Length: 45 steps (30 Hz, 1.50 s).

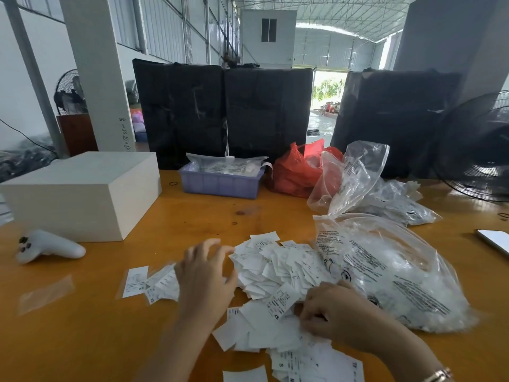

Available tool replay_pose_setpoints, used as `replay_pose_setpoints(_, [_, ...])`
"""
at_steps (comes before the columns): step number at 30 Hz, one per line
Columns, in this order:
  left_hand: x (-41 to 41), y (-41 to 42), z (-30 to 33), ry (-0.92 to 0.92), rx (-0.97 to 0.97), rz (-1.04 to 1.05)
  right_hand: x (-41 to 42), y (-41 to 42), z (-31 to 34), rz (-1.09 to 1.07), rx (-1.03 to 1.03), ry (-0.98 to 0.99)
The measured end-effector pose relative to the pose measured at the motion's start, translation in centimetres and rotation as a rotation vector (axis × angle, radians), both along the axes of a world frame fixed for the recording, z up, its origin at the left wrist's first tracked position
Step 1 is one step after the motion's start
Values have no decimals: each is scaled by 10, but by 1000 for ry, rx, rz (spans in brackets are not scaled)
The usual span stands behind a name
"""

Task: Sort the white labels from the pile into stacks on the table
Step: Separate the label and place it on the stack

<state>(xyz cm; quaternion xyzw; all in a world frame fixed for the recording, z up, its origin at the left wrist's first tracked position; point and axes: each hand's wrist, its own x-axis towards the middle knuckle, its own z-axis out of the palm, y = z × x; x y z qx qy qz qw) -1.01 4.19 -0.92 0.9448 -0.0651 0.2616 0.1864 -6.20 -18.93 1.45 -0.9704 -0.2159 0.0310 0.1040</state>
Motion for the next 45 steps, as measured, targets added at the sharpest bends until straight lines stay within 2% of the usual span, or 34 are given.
replay_pose_setpoints(2, [-3, -5, -1, -65, -88, -201, -1, 3, 3, -52, 80, -27])
replay_pose_setpoints(4, [-7, -9, 0, 9, -184, -384, 0, 3, 5, -115, 208, -31])
replay_pose_setpoints(7, [-11, -17, -2, 149, -216, -556, 0, 2, 4, -171, 360, 43])
replay_pose_setpoints(10, [-14, -21, -2, 240, -272, -609, -1, 1, 6, -182, 480, 157])
replay_pose_setpoints(12, [-16, -22, 0, 285, -343, -615, -3, 0, 8, -208, 658, 209])
replay_pose_setpoints(15, [-19, -22, 6, 412, -645, -683, -4, 1, 12, -325, 1023, 286])
replay_pose_setpoints(17, [-21, -22, 7, 533, -823, -721, -4, 7, 11, -361, 1161, 323])
replay_pose_setpoints(20, [-21, -25, 9, 651, -866, -767, -4, 19, 7, -370, 1233, 339])
replay_pose_setpoints(23, [-22, -28, 11, 667, -926, -715, -4, 32, 3, -379, 1287, 314])
replay_pose_setpoints(26, [-20, -29, 9, 581, -980, -553, -2, 41, -2, -388, 1277, 211])
replay_pose_setpoints(28, [-17, -27, 8, 527, -1112, -452, -1, 44, -7, -369, 1183, 76])
replay_pose_setpoints(29, [-16, -25, 9, 503, -1207, -412, 0, 43, -10, -331, 1032, -27])
replay_pose_setpoints(32, [-9, -17, 12, 460, -1416, -327, 2, 37, -20, -87, 324, -272])
replay_pose_setpoints(33, [-8, -15, 13, 454, -1457, -306, 4, 36, -24, -29, 181, -289])
replay_pose_setpoints(35, [-5, -12, 11, 448, -1516, -277, 9, 36, -29, -2, 42, -285])
replay_pose_setpoints(40, [-7, -13, 9, 448, -1460, -293, 17, 38, -32, -10, 8, -337])
replay_pose_setpoints(43, [-9, -15, 11, 476, -1433, -295, 17, 35, -35, -32, 119, -345])
replay_pose_setpoints(45, [-9, -16, 11, 496, -1402, -296, 18, 37, -34, -81, 287, -355])
